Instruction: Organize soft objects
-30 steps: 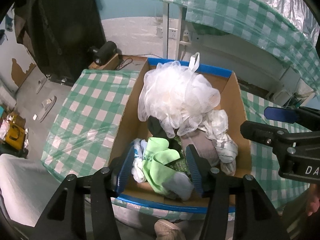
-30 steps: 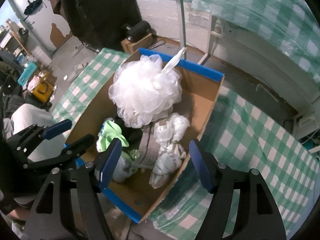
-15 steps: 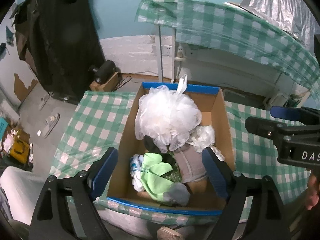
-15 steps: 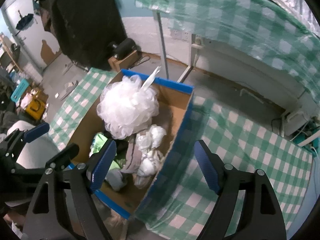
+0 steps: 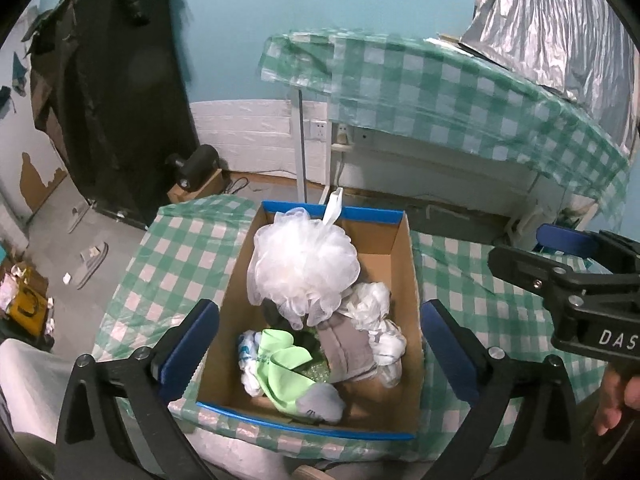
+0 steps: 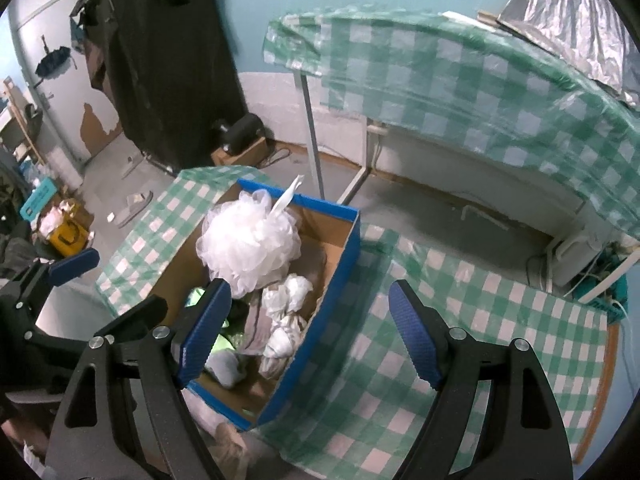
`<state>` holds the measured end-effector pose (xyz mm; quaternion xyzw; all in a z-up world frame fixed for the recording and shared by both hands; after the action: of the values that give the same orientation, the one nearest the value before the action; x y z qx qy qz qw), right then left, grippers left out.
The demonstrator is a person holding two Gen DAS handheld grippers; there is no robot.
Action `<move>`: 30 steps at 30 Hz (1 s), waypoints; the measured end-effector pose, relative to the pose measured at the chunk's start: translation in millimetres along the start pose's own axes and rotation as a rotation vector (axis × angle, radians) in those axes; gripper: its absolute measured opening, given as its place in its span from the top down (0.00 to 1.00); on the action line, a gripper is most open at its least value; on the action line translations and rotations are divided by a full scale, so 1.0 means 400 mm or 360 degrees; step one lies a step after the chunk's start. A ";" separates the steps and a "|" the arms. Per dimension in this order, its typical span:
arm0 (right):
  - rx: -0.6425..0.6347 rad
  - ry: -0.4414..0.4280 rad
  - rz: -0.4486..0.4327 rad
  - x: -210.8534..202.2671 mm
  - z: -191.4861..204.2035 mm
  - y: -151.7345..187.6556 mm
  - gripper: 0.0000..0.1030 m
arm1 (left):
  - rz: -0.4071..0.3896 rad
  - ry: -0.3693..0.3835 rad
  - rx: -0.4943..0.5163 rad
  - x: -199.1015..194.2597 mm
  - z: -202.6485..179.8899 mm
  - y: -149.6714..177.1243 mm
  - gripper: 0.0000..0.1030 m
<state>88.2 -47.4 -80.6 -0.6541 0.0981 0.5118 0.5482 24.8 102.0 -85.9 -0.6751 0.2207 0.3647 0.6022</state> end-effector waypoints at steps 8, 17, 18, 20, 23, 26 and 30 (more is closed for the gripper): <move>0.0026 0.0027 -0.0047 -0.015 -0.025 0.005 0.20 | 0.0036 -0.0032 -0.0002 0.011 -0.008 0.004 0.01; 0.0044 0.0024 -0.0044 -0.013 -0.035 0.013 0.20 | 0.0059 -0.0056 0.0036 0.019 -0.024 0.011 0.01; 0.0044 0.0025 -0.0044 -0.013 -0.036 0.014 0.20 | 0.0061 -0.0058 0.0036 0.019 -0.024 0.011 0.01; 0.0050 0.0025 -0.0043 -0.011 -0.040 0.016 0.20 | 0.0065 -0.0064 0.0036 0.020 -0.023 0.011 0.01; 0.0054 0.0028 -0.0038 -0.008 -0.046 0.018 0.20 | 0.0068 -0.0062 0.0037 0.021 -0.024 0.011 0.01; 0.0054 0.0027 -0.0038 -0.007 -0.048 0.018 0.20 | 0.0075 -0.0059 0.0043 0.023 -0.027 0.014 0.01; 0.0059 0.0024 -0.0023 -0.008 -0.050 0.024 0.20 | 0.0085 -0.0055 0.0051 0.024 -0.032 0.019 0.01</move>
<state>91.3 -68.9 -86.6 -0.6484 0.1068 0.5010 0.5631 28.4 89.7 -98.1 -0.6528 0.2342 0.3885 0.6067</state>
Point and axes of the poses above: each gripper's, at about its wrist camera, not at the fingertips, and x roughly the way its jaws point, z to its left, y to its underside, the point moved 10 cm from there along x, roughly the way its jaws point, and after that the axes turned 1 degree about -y, right-handed, at the moved point
